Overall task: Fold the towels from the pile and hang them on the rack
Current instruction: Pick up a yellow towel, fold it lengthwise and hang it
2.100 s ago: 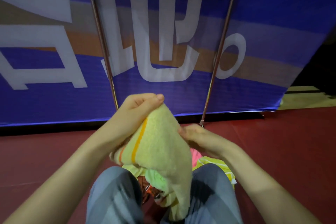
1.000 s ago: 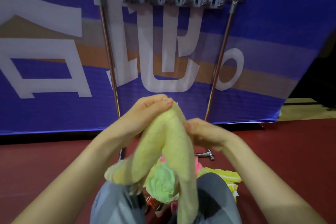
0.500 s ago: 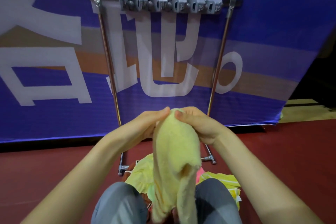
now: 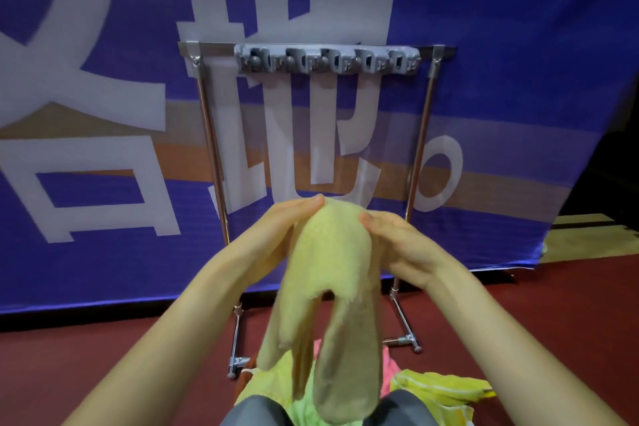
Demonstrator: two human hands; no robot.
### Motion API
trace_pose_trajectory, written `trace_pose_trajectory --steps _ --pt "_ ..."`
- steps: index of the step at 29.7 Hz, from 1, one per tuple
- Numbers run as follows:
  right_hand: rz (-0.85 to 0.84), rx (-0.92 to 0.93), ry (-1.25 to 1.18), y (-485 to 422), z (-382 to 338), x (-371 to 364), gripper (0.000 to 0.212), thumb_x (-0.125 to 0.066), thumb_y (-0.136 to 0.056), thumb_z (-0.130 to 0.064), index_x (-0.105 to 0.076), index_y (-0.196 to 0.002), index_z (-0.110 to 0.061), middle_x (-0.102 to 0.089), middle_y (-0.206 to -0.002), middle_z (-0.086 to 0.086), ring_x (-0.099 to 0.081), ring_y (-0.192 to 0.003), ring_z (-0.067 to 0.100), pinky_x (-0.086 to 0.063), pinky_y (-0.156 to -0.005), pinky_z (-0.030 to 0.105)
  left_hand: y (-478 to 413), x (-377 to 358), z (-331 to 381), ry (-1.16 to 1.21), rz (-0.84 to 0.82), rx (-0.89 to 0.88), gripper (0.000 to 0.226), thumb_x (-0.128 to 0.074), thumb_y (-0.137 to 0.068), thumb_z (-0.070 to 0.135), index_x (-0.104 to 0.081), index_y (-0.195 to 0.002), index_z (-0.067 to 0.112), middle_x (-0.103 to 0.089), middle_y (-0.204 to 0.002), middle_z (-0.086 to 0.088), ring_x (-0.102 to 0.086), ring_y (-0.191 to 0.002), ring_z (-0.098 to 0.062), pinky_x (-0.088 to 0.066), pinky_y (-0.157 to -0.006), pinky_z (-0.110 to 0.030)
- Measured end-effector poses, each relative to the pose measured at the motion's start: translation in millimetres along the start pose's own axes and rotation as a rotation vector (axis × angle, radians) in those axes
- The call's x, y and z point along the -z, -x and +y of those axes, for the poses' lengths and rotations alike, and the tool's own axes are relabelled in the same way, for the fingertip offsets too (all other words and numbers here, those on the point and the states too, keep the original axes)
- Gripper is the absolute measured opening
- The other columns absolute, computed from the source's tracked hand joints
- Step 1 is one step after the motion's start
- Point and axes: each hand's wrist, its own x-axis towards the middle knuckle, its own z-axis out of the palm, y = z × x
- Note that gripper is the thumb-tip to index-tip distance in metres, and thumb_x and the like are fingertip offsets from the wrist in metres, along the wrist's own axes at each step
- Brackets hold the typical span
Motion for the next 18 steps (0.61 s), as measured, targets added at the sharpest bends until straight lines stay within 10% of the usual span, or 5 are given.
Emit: trace_pose_trajectory --steps 8,18 --pt "0.008 0.084 0.069 -57.7 -37.0 -15.4 0.059 -0.079 -0.043 -0.060 -0.074 -0.084 -0.018 -0.074 -0.076 -0.002 -0.068 -0.071 0.007 -0.053 -0.063 0.017 -29.9 32.7 18.3 0.005 -0.056 -0.054 0.034 -0.051 -0.078 0.043 -0.065 -0.100 0.023 -0.072 -0.095 0.002 -0.067 -0.091 -0.013 -0.053 -0.081 -0.026" --pt "0.028 0.010 0.138 -140.5 -35.7 8.7 0.065 -0.072 -0.058 -0.058 -0.070 -0.099 -0.008 -0.068 -0.074 0.000 -0.060 -0.063 0.008 -0.048 -0.056 0.017 -84.0 96.3 33.4 0.025 0.012 -0.128 0.027 -0.051 -0.078 0.038 -0.064 -0.085 0.015 -0.069 -0.070 0.007 -0.064 -0.066 -0.006 -0.052 -0.062 -0.017"
